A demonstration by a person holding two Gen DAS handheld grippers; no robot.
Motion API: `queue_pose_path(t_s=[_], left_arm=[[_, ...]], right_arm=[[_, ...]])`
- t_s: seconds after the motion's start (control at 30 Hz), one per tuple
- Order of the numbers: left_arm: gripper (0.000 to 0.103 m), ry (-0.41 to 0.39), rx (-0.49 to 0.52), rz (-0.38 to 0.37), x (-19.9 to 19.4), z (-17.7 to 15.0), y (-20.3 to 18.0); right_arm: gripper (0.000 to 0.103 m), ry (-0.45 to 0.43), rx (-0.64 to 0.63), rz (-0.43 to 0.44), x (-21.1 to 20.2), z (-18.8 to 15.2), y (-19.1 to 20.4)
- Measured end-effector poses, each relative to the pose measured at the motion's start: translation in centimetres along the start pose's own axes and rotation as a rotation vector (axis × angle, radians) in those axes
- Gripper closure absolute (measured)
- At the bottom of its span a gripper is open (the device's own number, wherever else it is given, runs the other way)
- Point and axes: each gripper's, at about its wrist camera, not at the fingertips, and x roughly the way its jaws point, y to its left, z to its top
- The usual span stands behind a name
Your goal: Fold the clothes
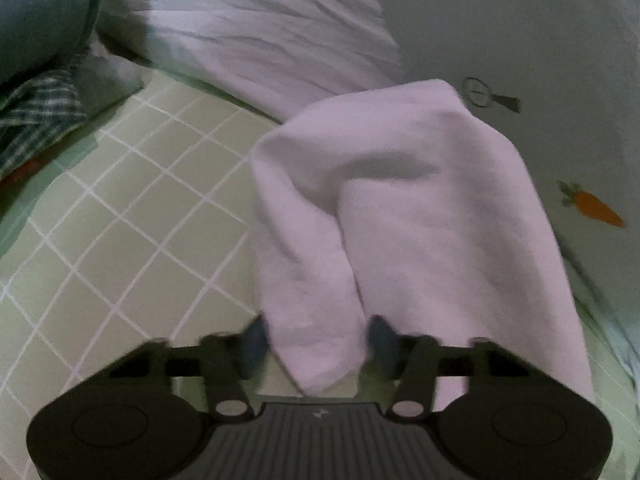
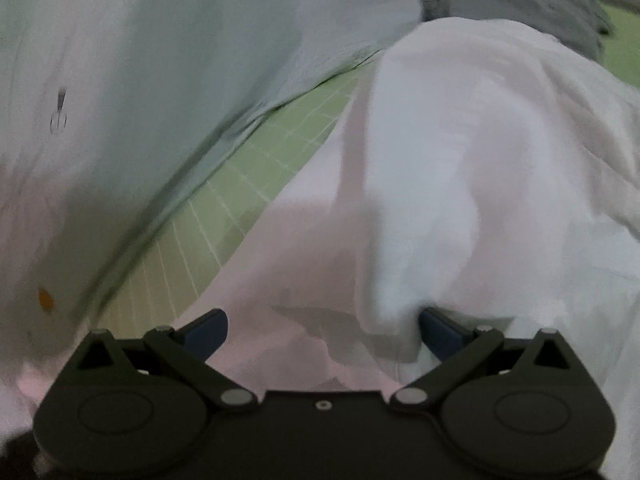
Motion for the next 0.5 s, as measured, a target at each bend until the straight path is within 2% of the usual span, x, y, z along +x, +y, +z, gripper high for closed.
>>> queue_pose_path(t_s=[0.03,0.07,0.17,0.33,0.5], left_arm=[[0.073,-0.014,-0.006,0.018,0.0,0.2,0.0],[0.074,-0.031,-0.004,0.009,-0.4,0.4,0.2],[0.08,-0.115,0.061,0.041,-3.7,0.7,0.4],[0.082,-0.254,0.168,0.095,-9.2,1.1,0.9],[0.083,-0.333,0.145,0.123,-15.6,0.7,3.5]], right_arm=[[0.0,0.017,-0.046,-0.013,0.2,0.0,0.4],[0.0,0.03,-0.088,-0.024,0.3,0.0,0.6],[0.0,0.042,-0.149,-0.04,0.6,-0.3,1.0],[0.0,0.035,-0.082,0.005,1.4,0.6,0.1],[0.0,0.028,-0.018,0.036,1.2,1.0,-1.3]])
